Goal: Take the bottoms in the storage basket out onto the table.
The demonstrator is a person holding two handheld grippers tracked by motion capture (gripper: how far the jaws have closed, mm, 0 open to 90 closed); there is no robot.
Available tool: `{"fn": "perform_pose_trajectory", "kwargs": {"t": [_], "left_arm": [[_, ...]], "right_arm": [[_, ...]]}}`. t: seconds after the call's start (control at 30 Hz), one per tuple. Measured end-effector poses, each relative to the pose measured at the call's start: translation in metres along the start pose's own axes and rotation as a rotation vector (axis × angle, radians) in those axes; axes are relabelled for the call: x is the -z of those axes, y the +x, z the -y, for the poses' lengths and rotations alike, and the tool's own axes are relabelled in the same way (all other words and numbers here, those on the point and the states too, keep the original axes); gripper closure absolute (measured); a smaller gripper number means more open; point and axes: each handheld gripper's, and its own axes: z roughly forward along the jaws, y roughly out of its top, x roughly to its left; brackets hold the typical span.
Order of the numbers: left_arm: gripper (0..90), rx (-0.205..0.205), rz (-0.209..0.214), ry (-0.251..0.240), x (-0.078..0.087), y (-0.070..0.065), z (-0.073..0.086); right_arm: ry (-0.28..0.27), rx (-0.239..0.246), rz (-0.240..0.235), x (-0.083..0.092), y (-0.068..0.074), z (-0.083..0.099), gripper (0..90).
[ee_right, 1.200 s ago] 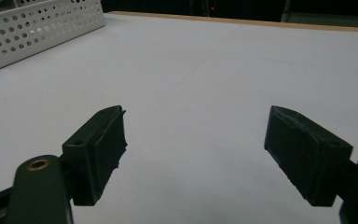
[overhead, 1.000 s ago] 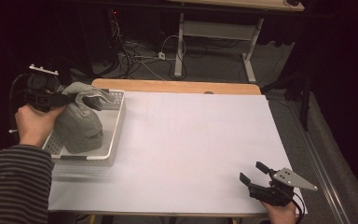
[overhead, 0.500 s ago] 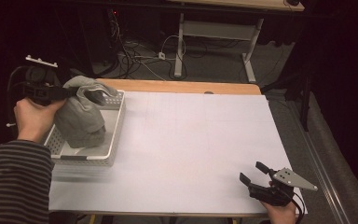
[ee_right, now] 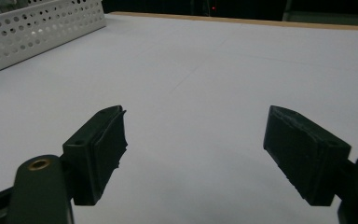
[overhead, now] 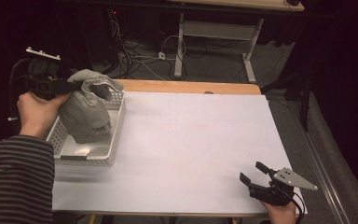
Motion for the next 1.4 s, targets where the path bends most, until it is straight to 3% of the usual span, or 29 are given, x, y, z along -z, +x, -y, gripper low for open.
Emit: {"fn": "perform_pose_trajectory", "kwargs": {"t": [0.6,1.4], "left_arm": [[65.6,-0.021,0.04,-0.026,0.01,-0.014,-0.013],[65.6,-0.074,0.102,-0.041,0.009,-0.046,-0.034]], "right_arm": [[0.0,0.0,-0.003,0.0,0.0,0.0,21.9],[-0.001,0.001,-0.006,0.0,0.0,0.0,22.1]]}}
